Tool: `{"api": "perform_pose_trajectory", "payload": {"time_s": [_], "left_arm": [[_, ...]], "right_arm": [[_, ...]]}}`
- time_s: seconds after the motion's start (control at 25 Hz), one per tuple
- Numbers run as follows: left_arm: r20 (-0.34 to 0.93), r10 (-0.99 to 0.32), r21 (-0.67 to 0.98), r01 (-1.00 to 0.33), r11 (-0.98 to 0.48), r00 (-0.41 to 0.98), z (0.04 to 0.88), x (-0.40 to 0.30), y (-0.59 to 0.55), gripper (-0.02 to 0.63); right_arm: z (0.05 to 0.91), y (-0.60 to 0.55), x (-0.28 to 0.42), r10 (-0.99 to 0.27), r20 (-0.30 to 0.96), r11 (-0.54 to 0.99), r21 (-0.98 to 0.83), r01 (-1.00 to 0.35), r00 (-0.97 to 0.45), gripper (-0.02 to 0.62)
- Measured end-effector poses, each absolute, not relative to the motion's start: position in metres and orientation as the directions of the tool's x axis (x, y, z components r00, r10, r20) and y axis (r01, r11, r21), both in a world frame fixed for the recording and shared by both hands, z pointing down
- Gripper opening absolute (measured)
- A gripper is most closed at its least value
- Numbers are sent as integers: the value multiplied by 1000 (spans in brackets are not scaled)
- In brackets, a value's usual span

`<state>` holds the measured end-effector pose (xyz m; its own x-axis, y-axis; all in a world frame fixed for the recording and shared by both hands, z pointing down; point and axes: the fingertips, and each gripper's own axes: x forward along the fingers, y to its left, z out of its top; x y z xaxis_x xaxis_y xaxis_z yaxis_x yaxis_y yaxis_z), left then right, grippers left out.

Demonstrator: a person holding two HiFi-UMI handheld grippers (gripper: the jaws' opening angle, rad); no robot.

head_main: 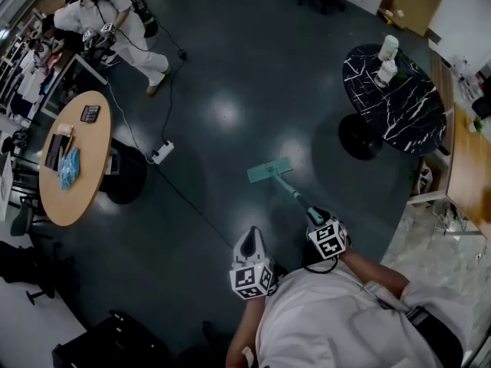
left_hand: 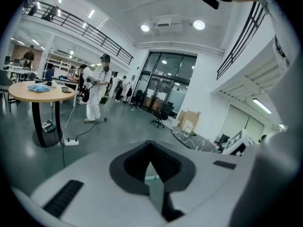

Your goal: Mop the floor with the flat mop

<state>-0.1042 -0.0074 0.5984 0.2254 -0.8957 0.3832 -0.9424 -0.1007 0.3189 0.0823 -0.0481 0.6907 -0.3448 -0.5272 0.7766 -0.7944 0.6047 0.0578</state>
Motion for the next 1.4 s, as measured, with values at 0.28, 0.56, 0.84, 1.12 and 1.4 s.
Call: {"api": "perform_pose_trajectory", "payload": {"time_s": [0.28, 0.56, 0.84, 1.12, 1.4], "left_arm": [[393, -886, 336, -936, -110, 245, 604, -105, 0, 5], [423, -888, 321, -946, -41, 182, 604, -115, 12, 5], [464, -879, 306, -951, 45, 108, 609, -121, 25, 5], [442, -888, 313, -950, 23, 124, 608, -114, 12, 5], [365, -904, 298, -948, -113, 222, 591, -98, -16, 5]], "right_arm": [[695, -59, 76, -623, 710, 580, 136, -803, -329, 115], [750, -169, 50, -649, 706, 543, 167, -823, -285, 115], [767, -275, 2, -672, 688, 550, 219, -806, -272, 115], [761, -239, 17, -640, 718, 591, 235, -772, -272, 114], [713, -99, 75, -535, 799, 620, 151, -770, -274, 114]]}}
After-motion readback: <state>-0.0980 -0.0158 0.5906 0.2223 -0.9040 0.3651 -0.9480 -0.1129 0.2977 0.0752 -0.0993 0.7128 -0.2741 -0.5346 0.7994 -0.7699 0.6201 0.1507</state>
